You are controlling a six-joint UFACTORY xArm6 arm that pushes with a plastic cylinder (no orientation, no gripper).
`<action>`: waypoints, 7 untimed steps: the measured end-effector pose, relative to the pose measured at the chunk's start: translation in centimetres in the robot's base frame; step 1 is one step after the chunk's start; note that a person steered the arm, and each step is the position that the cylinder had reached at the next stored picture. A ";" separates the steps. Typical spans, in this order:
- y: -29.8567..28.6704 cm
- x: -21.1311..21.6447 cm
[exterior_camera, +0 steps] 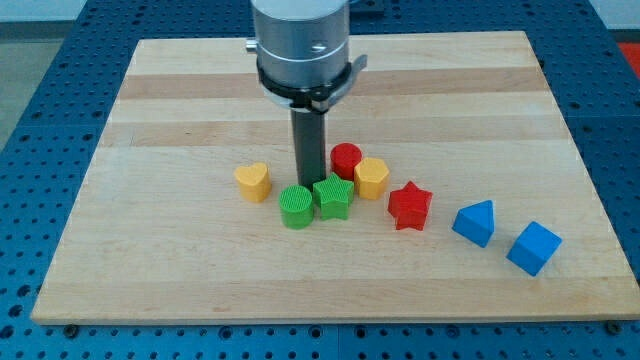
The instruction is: Separate the yellow hexagon and red circle from each other
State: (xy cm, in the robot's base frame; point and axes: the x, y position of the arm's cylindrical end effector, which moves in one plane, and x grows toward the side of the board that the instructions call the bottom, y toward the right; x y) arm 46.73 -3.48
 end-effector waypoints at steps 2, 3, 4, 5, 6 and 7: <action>-2.6 -7.4; 5.7 -11.1; 14.2 -7.9; 14.6 -3.8; 14.5 -2.2; 13.8 -5.2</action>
State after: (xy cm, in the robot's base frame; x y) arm 41.55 10.31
